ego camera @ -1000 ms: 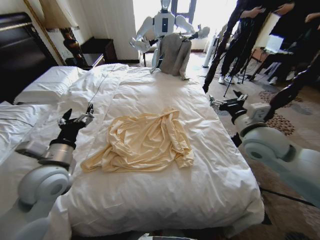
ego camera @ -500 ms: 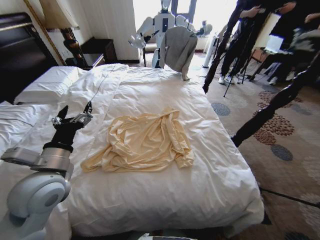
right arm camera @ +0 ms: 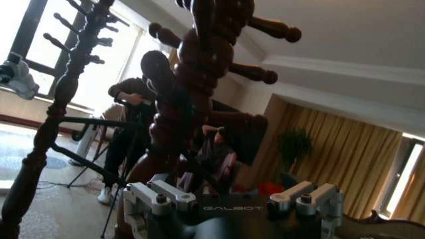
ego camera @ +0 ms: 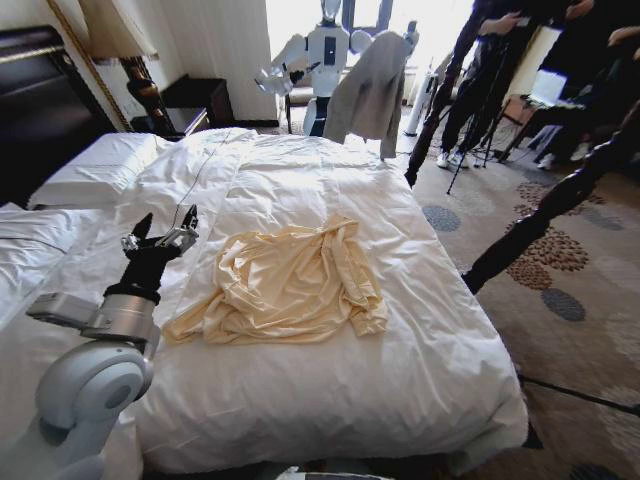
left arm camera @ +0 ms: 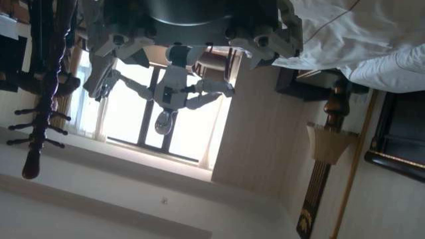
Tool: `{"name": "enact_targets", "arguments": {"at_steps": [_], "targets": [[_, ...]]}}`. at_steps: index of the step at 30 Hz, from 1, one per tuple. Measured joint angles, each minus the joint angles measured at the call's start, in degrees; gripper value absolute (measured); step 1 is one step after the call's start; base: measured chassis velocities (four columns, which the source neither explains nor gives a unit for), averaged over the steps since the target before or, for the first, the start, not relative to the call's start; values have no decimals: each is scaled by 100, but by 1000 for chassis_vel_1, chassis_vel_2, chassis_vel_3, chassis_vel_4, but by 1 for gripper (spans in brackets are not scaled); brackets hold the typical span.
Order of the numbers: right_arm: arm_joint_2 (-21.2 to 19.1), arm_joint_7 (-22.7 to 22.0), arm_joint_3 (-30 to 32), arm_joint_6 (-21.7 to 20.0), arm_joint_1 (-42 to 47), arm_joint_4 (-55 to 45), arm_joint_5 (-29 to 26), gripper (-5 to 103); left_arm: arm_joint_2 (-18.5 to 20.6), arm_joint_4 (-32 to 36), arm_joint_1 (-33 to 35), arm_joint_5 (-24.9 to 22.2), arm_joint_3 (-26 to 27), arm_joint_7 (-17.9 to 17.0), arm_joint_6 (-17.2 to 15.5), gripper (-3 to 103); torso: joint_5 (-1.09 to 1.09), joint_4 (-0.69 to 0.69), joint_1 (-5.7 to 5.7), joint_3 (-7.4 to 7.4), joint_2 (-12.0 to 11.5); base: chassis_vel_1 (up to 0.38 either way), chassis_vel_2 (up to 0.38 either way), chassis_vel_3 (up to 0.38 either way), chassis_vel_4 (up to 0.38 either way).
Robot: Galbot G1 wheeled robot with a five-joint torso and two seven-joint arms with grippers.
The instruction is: Pick up the clothes from the bed and hang them on the clothes hanger.
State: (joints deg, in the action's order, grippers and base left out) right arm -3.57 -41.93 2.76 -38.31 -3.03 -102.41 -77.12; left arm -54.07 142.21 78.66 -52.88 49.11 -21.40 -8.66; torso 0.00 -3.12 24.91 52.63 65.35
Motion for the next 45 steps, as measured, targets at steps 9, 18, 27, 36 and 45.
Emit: {"name": "enact_targets", "arguments": {"at_steps": [9,18,27,36,45], "targets": [[407,894,-3,695,238,860,-70,100,16,-18,-8,38,-93,15,19,100,-2,1,0,0,0,0,0,0,0],[618,1149,41,762,181,994,567,100,-21,-30,43,130,-152,56,59,100,-4,1,-1,0,0,0,0,0,0],[490,1449,40,617,83,1489,597,100,-12,-116,-41,179,-343,98,97,100,-2,-2,-1,0,0,0,0,0,0],[651,1666,35,604,77,1719,410,100,10,-211,-166,178,-443,137,98,100,-2,2,-1,0,0,0,0,0,0],[683,1633,39,624,47,1680,337,87,68,-376,-301,147,-480,221,137,100,-3,0,-1,0,0,0,0,0,0]]}}
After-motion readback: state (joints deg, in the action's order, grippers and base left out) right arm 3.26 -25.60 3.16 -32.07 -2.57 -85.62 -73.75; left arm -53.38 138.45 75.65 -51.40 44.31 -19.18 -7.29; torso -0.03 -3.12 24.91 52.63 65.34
